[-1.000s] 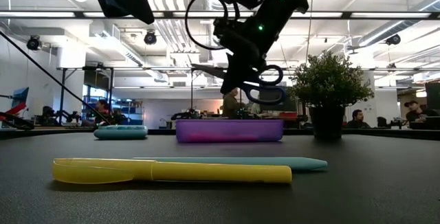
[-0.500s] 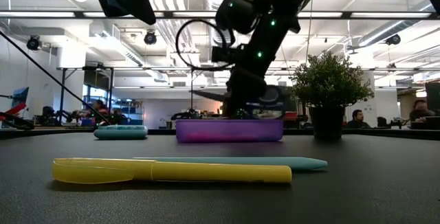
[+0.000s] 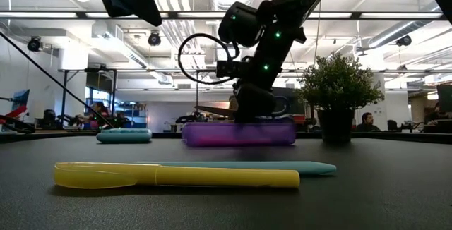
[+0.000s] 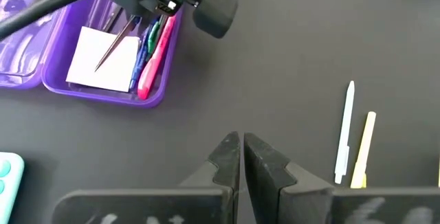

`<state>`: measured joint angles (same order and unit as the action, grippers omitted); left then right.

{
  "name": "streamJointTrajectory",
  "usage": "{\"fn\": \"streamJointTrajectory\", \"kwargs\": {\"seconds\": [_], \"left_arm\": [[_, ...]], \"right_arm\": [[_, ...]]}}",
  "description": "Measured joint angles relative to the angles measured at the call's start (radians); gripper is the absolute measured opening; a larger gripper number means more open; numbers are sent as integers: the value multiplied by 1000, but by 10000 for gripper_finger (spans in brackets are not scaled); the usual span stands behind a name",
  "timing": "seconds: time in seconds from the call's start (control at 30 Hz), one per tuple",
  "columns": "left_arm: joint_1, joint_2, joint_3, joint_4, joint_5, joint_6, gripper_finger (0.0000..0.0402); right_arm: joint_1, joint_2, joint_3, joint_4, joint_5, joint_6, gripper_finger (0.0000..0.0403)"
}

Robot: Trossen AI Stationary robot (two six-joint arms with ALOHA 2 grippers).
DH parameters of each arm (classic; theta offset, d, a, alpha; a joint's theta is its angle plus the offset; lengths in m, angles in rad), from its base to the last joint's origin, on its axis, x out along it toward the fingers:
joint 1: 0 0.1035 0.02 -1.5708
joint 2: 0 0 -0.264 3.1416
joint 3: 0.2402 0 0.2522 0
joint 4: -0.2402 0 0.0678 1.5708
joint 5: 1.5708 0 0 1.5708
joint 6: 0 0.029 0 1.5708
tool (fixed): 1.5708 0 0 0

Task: Pack school essentials
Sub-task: Put the blue scissors into the purple supply box

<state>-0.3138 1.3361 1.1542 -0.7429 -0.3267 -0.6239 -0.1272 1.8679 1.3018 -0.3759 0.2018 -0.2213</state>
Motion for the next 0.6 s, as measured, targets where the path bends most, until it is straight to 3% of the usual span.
{"fn": "streamJointTrajectory", "kwargs": {"seconds": [0.27,0.6], "left_arm": [[0,0,0,0,0,0,4],[0,0,0,-1,0,1,4]], "right_arm": [[0,0,0,1,6,24,47],[-1,-2,49,-22,9,87,128]]}}
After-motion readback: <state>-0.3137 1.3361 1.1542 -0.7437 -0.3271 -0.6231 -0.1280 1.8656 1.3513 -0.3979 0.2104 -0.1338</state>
